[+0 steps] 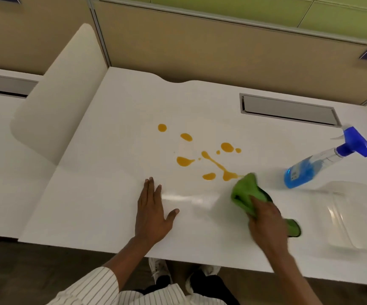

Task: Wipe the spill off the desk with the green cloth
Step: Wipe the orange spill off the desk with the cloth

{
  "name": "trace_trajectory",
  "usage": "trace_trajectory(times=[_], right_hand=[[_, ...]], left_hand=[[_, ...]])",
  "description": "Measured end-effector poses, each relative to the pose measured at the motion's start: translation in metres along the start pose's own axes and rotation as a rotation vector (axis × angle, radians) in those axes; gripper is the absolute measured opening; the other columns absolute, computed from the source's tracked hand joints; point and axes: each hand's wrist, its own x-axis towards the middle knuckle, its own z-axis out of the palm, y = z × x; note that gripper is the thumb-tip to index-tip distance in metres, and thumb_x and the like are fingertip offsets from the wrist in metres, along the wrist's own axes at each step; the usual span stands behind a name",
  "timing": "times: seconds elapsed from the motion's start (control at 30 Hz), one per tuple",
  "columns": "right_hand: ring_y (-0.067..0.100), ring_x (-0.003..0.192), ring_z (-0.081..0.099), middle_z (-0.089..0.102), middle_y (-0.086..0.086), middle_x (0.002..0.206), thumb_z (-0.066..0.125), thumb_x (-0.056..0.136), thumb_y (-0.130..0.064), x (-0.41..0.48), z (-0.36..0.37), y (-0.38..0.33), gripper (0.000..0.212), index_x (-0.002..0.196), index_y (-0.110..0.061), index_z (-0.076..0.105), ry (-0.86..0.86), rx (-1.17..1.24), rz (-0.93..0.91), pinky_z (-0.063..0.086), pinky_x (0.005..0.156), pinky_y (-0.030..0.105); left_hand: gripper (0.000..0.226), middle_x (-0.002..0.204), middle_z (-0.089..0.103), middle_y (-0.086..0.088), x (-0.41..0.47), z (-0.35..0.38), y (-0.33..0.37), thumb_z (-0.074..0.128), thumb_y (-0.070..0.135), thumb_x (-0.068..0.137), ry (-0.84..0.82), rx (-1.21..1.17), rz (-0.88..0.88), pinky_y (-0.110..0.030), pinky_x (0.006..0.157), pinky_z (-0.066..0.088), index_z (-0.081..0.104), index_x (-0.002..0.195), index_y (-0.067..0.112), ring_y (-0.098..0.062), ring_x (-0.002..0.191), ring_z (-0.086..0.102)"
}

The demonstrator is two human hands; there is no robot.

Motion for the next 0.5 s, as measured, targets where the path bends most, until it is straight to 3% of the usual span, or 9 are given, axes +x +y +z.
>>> trace_trajectory(times=[0.07, 0.17, 0.33, 0.5], right_hand=[[0.046, 0.120, 0.066, 0.072, 0.017, 0.132, 0.071, 0.080, -0.004, -0.010, 0.043, -0.017, 0.055, 0.134, -0.015, 0.069, -0.100, -0.076, -0.057, 0.057, 0.095, 0.053], [0.047, 0.143, 0.050, 0.057, 0.015, 0.153, 0.070, 0.085, -0.009, -0.024, 0.086, -0.036, 0.058, 0.143, -0.015, 0.063, -0.116, -0.154, -0.101, 0.049, 0.110, 0.059], [0.043, 0.157, 0.025, 0.035, 0.012, 0.168, 0.053, 0.094, -0.014, 0.004, 0.098, -0.035, 0.065, 0.158, -0.019, 0.042, -0.084, -0.176, -0.142, 0.029, 0.123, 0.063], [0.036, 0.163, 0.000, 0.007, 0.009, 0.176, 0.048, 0.106, -0.027, 0.073, 0.084, -0.018, 0.065, 0.164, -0.038, 0.021, -0.108, -0.183, 0.046, 0.006, 0.125, 0.071]], left_hand=[[0.105, 0.182, -0.007, -0.017, 0.000, 0.005, -0.003, 0.053, 0.071, 0.097, -0.036, 0.063, -0.006, -0.047, 0.135, 0.011, 0.020, 0.170, 0.004, -0.031, 0.170, -0.008], [0.110, 0.181, -0.015, -0.016, -0.002, 0.009, -0.004, 0.038, 0.079, 0.096, -0.059, 0.093, -0.032, -0.045, 0.137, 0.003, 0.014, 0.171, 0.003, -0.028, 0.169, -0.016], [0.108, 0.180, -0.021, -0.017, -0.004, 0.015, -0.011, 0.031, 0.081, 0.100, -0.059, 0.161, 0.012, -0.043, 0.136, -0.003, 0.006, 0.172, 0.004, -0.029, 0.168, -0.020], [0.106, 0.179, -0.027, -0.017, -0.004, 0.016, -0.011, 0.030, 0.079, 0.103, -0.080, 0.208, 0.031, -0.048, 0.137, 0.001, -0.002, 0.172, 0.005, -0.032, 0.167, -0.022]])
